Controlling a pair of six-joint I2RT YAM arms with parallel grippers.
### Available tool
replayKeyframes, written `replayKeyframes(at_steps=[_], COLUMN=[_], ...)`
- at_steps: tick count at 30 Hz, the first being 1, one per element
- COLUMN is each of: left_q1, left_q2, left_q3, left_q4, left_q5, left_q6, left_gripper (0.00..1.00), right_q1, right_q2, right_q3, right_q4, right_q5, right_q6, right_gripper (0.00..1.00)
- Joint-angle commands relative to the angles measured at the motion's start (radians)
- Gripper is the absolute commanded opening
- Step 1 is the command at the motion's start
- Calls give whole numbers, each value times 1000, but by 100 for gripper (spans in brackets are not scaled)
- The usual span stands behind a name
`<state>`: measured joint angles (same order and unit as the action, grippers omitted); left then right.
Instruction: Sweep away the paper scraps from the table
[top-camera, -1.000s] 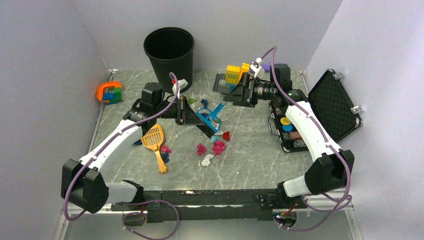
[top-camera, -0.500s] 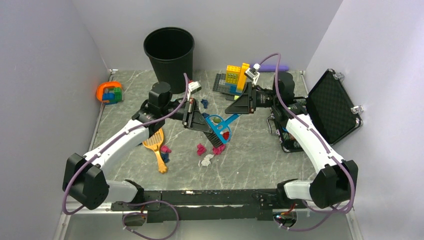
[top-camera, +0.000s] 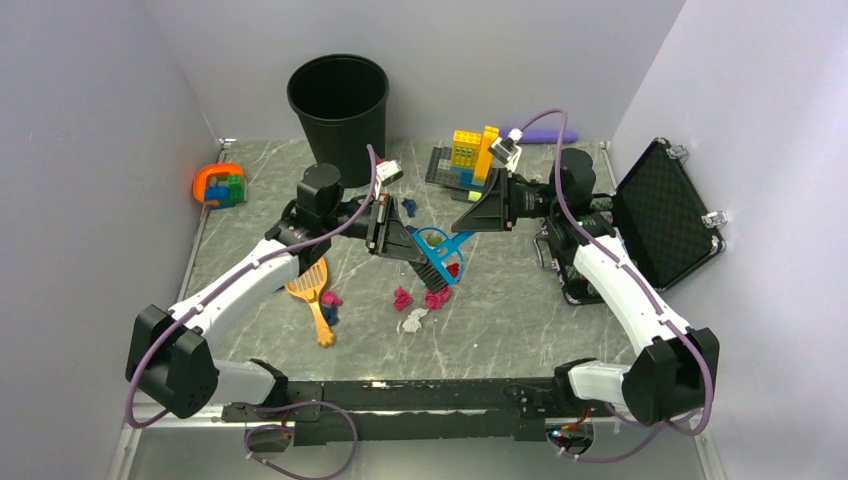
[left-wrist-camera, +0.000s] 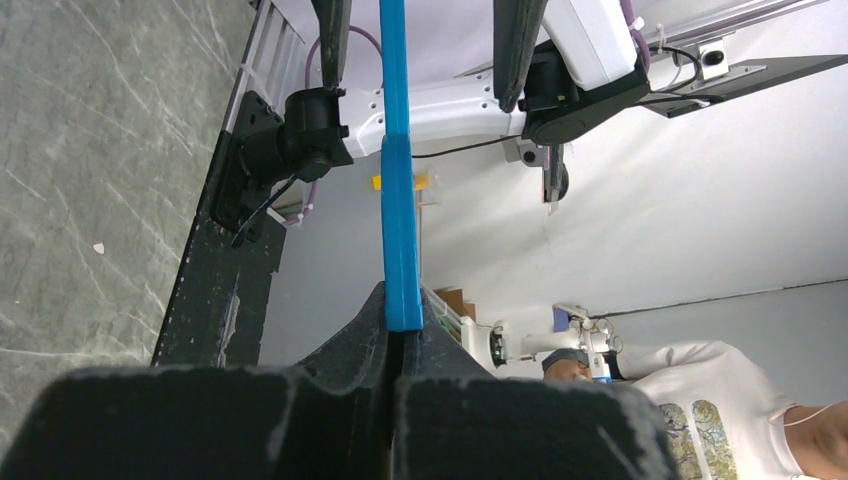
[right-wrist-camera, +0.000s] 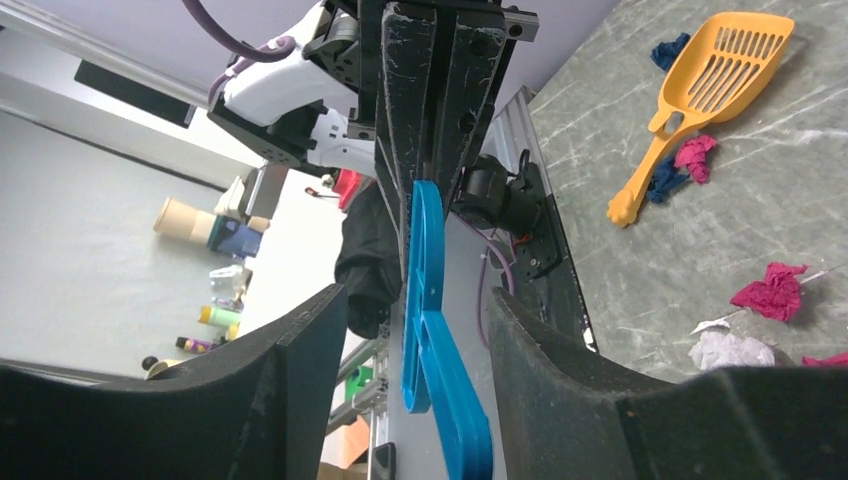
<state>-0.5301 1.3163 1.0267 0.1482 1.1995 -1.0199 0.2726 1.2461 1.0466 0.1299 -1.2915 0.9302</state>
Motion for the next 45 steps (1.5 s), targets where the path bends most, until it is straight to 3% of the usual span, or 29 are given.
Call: replayKeyframes(at_steps=[1,4,9,20,30,37,45], left_q1=[-3,-3,-3,-1,7,7,10], left_q2=[-16,-8,4,12,20,24,18], left_q3=[-2,17,30,36,57,70,73], left_q4=[57,12,-8,0,-36,-109,-147], left_q5=[2,6,15,20,34,35,29], left_q6=[-9,22,41,38,54,102,138], left_gripper=[0,0,0,0,0,0,0], right_q1=[5,5,5,18,17,17,17], right_q2=[-31,-29,-24,-7,-1,7,7], right_q3=[-6,-14,-6,22,34,48,40], right_q4=[4,23,26,-124,-164,-166,-145], right_q5=[-23,-32,-45,-51,-48,-47,-52], right_q6=[-33,-21,-17,-147,-176,-175,-158], right_gripper=[55,49,23,37,24,35,32])
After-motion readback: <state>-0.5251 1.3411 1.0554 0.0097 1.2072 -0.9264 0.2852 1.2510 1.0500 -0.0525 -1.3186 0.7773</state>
